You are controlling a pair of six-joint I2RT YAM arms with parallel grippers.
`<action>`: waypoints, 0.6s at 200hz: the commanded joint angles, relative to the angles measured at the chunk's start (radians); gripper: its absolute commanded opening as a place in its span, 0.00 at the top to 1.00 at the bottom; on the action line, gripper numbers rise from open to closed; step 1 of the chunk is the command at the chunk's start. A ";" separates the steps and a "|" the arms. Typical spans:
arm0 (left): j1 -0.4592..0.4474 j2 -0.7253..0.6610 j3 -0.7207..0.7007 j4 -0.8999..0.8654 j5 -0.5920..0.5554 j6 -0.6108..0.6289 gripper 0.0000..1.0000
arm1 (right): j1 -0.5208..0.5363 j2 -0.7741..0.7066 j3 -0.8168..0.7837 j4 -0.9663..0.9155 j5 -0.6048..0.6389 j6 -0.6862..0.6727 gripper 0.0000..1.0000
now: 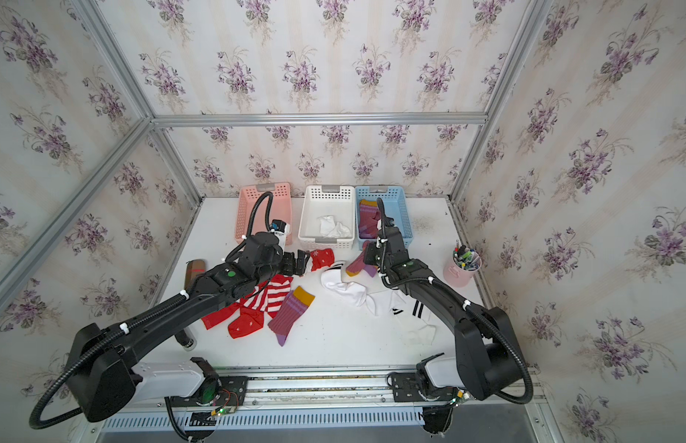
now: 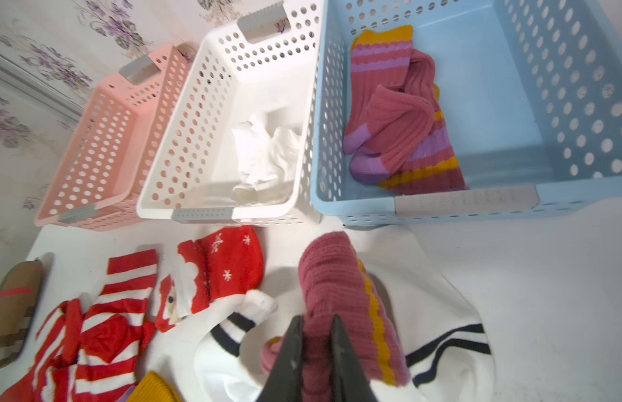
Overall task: Sort the socks into the basket by color
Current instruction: Pick up the sock at the center of the board.
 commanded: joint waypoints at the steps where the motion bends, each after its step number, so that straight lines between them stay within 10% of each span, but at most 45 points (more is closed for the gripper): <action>1: 0.000 -0.005 0.001 0.012 -0.006 0.000 0.01 | 0.000 -0.036 0.017 -0.020 -0.038 0.003 0.85; 120: -0.014 -0.051 -0.010 -0.024 -0.021 -0.003 0.01 | -0.040 -0.001 0.287 -0.054 0.073 -0.159 0.82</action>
